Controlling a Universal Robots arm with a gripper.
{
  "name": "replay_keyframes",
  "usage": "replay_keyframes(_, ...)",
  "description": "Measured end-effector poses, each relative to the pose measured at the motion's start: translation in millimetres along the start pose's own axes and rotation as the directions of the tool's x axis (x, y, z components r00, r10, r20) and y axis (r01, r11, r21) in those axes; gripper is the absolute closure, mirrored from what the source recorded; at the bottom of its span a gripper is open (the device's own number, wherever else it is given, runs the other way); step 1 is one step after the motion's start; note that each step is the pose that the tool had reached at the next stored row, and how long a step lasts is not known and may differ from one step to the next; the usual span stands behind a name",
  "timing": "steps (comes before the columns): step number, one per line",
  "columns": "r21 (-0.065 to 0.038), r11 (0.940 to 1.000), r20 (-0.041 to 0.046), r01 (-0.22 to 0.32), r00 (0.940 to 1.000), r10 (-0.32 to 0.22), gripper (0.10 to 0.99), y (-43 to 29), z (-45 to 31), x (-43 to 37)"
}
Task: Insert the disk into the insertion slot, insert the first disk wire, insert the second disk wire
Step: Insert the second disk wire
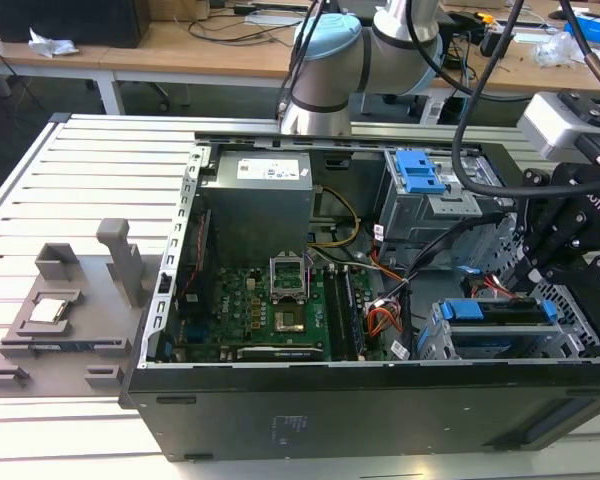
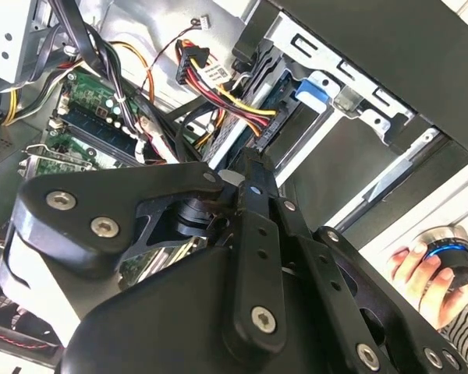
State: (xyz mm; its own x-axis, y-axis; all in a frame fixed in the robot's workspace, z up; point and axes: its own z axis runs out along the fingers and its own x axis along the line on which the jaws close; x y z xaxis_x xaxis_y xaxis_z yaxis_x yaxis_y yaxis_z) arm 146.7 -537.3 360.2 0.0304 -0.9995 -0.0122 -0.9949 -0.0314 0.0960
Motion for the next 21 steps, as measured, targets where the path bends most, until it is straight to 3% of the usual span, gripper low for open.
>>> replay_keyframes(13,0.000,1.0000,0.0001,0.000,1.0000,0.000,0.980,10.1,1.0,-0.3)
replay_keyframes(21,0.000,1.0000,0.0000,0.000,1.0000,0.000,0.980,20.4,2.0,-1.3)
